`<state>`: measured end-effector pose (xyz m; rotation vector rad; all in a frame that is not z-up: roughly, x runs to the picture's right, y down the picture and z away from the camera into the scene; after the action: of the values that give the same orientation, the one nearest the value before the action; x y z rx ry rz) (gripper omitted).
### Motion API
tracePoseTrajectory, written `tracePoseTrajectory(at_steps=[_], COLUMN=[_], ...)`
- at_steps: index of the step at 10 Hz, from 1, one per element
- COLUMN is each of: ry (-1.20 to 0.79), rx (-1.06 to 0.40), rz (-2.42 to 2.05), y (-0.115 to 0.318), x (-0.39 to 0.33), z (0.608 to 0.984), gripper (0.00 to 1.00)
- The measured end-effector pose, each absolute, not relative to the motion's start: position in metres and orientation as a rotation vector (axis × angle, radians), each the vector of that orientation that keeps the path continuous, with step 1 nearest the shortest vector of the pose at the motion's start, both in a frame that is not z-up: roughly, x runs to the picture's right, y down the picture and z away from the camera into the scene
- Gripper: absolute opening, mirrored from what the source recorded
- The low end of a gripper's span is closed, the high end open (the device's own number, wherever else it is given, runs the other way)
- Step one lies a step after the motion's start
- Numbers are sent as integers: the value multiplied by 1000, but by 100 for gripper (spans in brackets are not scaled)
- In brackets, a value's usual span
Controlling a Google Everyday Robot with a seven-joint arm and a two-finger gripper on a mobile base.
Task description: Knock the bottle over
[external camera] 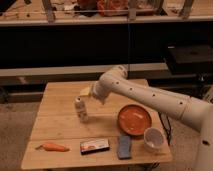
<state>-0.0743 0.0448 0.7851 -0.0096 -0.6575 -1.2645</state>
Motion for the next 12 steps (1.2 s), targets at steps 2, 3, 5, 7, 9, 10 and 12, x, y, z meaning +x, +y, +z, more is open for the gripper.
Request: tracePoseTrajectory(at_steps=[2,3,5,7,9,10,12], ry=[-656,-646,-638,-629,-639,-655,-684], rx=[-5,16,38,56,78,90,103], rz=[-1264,-1259,-1256,-1252,-1250,-1247,-1234], y=[44,38,28,21,17,17,18], x=[-75,-75,-82,-86,-96,-103,-112], z=[785,786,787,792,797,800,807], gripper=[64,51,33,13,0,0,0])
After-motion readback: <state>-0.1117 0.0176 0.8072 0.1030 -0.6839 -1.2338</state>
